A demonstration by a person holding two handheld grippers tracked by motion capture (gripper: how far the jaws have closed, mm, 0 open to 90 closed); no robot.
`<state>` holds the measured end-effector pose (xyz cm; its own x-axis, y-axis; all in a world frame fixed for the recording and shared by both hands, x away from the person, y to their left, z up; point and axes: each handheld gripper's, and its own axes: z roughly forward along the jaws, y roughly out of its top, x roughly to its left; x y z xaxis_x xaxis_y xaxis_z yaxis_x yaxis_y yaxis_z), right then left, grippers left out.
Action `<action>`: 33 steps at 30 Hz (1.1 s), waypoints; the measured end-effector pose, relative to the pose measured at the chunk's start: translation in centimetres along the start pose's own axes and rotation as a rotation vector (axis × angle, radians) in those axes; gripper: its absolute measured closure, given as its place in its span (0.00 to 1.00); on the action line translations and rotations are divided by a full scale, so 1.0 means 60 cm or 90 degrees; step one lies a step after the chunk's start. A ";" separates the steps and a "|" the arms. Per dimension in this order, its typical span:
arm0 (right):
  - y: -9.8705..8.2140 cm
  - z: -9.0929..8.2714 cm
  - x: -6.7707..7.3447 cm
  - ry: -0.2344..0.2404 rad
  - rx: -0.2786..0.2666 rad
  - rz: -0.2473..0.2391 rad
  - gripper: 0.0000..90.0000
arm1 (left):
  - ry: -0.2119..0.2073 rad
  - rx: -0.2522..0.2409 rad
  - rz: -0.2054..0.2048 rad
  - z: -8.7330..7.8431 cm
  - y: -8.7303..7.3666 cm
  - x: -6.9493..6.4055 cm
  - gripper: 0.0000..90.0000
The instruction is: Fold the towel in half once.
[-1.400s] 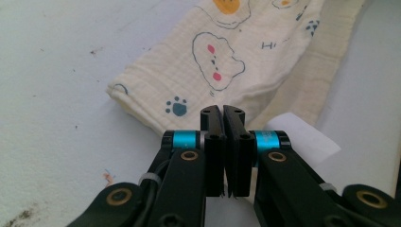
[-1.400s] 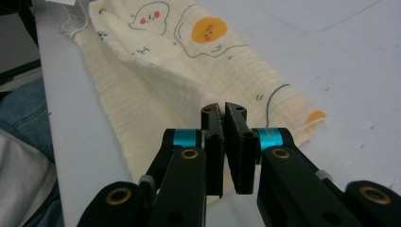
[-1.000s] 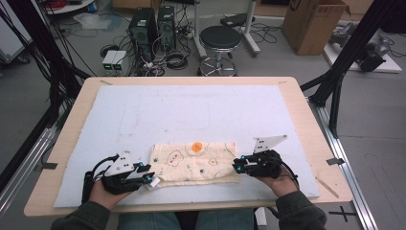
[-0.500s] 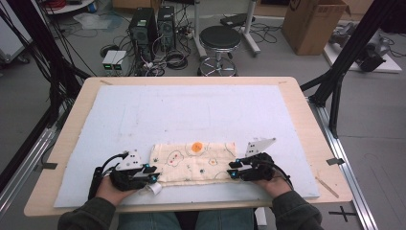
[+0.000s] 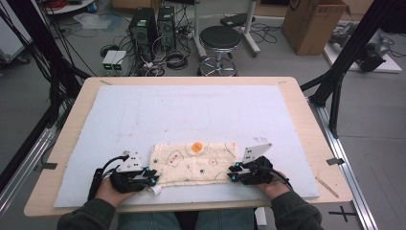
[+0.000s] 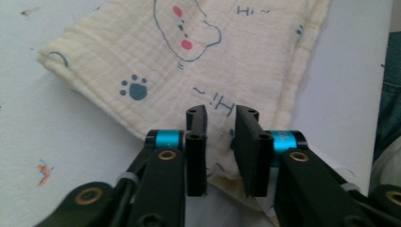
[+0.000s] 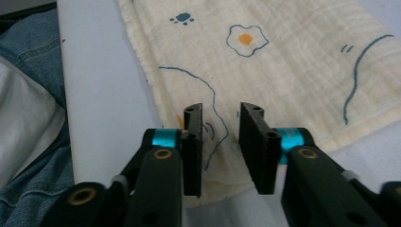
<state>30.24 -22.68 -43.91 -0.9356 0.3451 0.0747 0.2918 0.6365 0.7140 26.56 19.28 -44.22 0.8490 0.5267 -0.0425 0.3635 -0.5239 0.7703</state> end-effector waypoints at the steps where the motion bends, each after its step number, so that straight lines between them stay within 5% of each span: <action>1: 0.000 0.001 0.000 0.004 -0.001 -0.001 0.83 | 0.001 0.000 -0.001 0.000 0.000 0.001 0.86; 8: 0.000 0.000 -0.003 0.014 -0.003 0.003 0.96 | 0.016 -0.002 0.017 -0.004 0.004 -0.001 0.98; 24: 0.000 -0.026 -0.002 0.016 -0.068 0.016 0.97 | 0.016 -0.063 0.010 -0.025 0.008 -0.002 0.98; 33: -0.004 -0.025 -0.001 0.042 -0.065 0.019 0.92 | -0.006 -0.049 0.022 -0.021 0.008 -0.005 0.98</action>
<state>29.93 -23.91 -43.06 -0.9388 0.3144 0.1406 0.3013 0.5521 0.7774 25.99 19.73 -43.05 0.8644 0.5023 -0.0209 0.3039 -0.4890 0.8176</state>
